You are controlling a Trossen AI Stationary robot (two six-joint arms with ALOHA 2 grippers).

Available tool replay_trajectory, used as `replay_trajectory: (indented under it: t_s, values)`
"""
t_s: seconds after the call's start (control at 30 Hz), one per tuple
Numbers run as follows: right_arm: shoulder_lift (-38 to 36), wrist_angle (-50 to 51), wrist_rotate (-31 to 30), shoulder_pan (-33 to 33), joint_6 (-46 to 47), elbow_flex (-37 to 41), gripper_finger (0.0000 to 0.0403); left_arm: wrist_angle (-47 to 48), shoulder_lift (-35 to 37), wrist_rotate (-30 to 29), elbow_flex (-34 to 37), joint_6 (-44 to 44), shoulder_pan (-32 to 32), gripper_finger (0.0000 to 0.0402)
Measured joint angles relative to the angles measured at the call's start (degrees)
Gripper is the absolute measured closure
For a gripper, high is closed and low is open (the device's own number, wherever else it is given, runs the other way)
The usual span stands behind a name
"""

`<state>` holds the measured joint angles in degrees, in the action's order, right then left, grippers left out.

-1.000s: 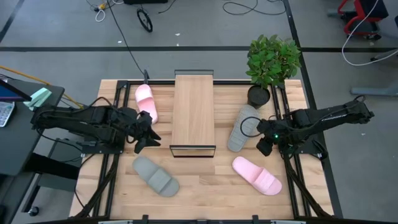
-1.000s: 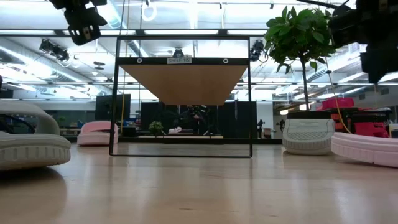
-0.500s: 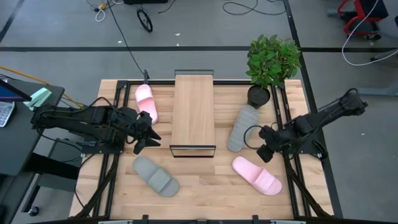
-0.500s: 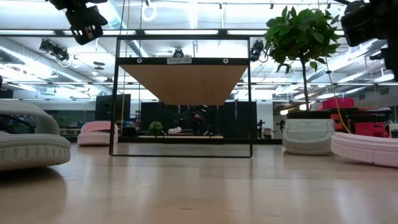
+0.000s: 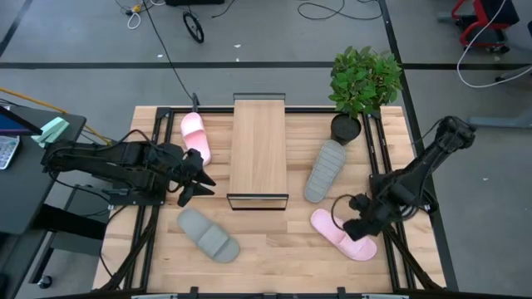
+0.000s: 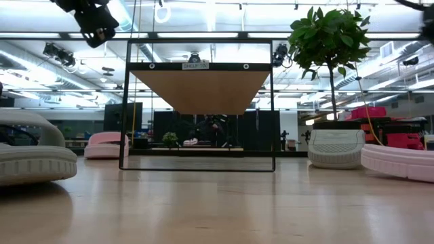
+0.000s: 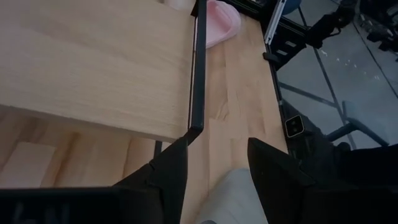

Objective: Pick and place slides into the shelf
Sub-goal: Put the bottom pink slides on top of the shelf

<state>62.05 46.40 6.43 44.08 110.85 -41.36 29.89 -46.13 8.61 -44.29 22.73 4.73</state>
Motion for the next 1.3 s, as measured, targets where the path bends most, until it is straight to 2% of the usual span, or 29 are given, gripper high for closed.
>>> replay_trajectory:
  t_s: [0.17,0.33,0.77,0.93,1.03,1.3]
  values:
    - [2.02,-2.58,-0.10,6.02,9.41,0.00,0.0259,-0.02,0.00,-0.01,0.04,-2.37,0.00,0.0230]
    - [3.19,-3.85,-4.98,9.81,18.01,0.00,0.0242,-0.04,0.00,-0.03,0.04,-2.92,0.00,0.0230]
    - [11.89,-6.27,-5.96,10.57,20.09,0.00,0.0175,-0.02,0.00,-1.56,0.04,-9.17,0.00,0.0230]
    - [11.59,-6.28,-5.98,10.57,20.05,0.00,0.0161,-0.02,0.00,-1.56,0.04,-10.37,0.00,0.0230]
    - [10.82,-6.16,-5.99,10.59,17.81,0.00,0.0156,-0.02,0.00,-1.56,0.04,-10.56,0.00,0.0230]
    - [8.86,-4.02,-5.97,8.56,-1.13,0.00,0.0143,-0.02,0.00,-1.56,0.04,-10.56,0.00,0.0230]
